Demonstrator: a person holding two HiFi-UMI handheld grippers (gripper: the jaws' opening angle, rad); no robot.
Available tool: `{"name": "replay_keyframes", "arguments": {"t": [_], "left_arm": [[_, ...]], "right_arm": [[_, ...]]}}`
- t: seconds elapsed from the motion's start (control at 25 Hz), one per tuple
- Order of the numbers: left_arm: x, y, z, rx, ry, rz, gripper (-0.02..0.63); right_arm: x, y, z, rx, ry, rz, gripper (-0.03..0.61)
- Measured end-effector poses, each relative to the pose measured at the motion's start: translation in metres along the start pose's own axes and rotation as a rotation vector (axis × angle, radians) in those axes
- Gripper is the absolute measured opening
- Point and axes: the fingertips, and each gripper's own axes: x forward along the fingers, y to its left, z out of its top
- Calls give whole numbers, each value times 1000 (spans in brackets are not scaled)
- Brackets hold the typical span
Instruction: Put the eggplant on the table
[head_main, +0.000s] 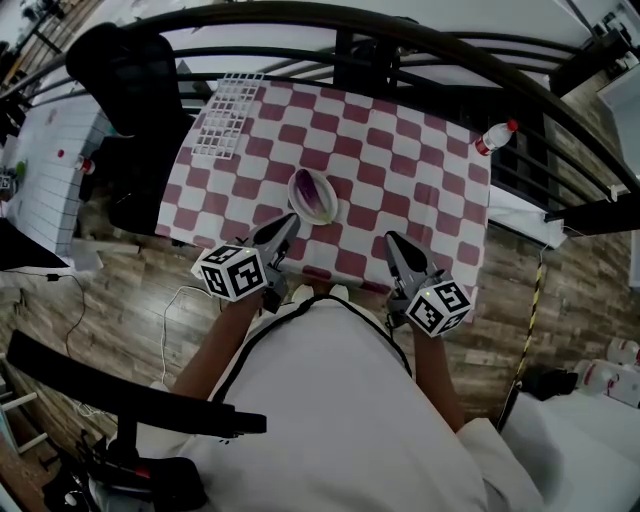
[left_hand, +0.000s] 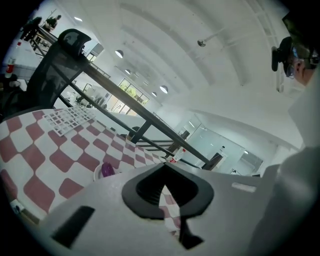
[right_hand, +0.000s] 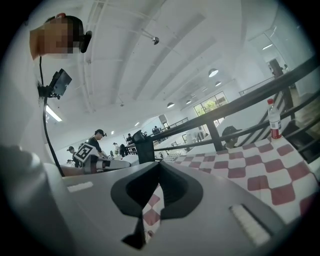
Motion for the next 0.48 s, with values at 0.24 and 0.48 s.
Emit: {"name": "replay_keyframes", "arguments": {"t": [0.24, 0.48], "left_arm": [[2, 7, -1, -10, 15, -2, 6], [6, 13, -12, -67, 27, -23, 3]], "right_arm": [[-3, 0, 1, -5, -3, -22, 6], [-6, 0, -4, -6, 1, -34, 6]]}}
